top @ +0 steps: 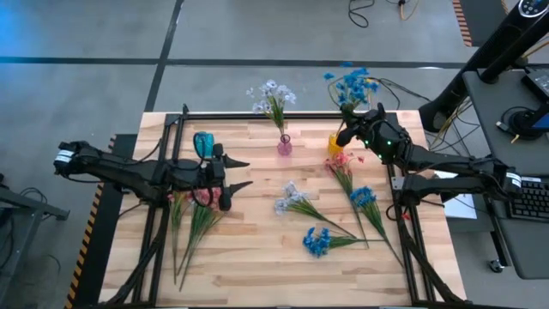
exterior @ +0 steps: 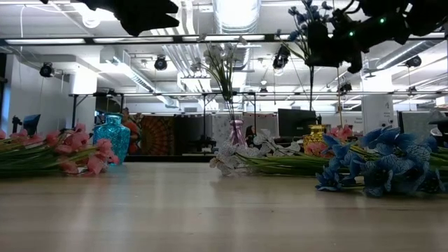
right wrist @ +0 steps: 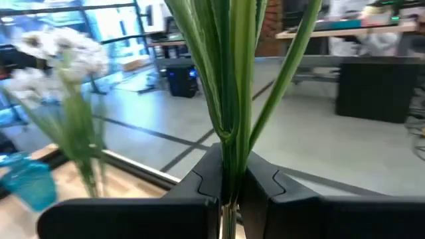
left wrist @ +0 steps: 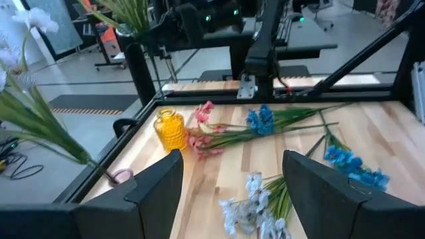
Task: Sort flowers into vase by color
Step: Put the left blue flowers into the yellow vase
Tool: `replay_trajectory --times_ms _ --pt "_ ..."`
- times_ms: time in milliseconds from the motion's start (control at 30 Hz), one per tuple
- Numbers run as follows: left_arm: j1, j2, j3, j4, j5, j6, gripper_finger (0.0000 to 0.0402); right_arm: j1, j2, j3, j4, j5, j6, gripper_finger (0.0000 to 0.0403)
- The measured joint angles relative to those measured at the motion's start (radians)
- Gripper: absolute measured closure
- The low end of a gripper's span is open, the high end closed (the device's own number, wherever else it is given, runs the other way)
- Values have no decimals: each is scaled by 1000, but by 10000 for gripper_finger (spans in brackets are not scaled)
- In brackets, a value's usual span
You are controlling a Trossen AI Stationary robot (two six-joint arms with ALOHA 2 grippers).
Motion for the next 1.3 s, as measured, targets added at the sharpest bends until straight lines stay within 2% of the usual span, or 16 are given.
replay_trajectory --times_ms 467,1300 --pt "0 6 0 -5 -3 0 162 -2 3 -20 -39 87 -19 381" --pt "1 6 2 -4 -19 5 162 -6 106 -22 34 112 -16 375"
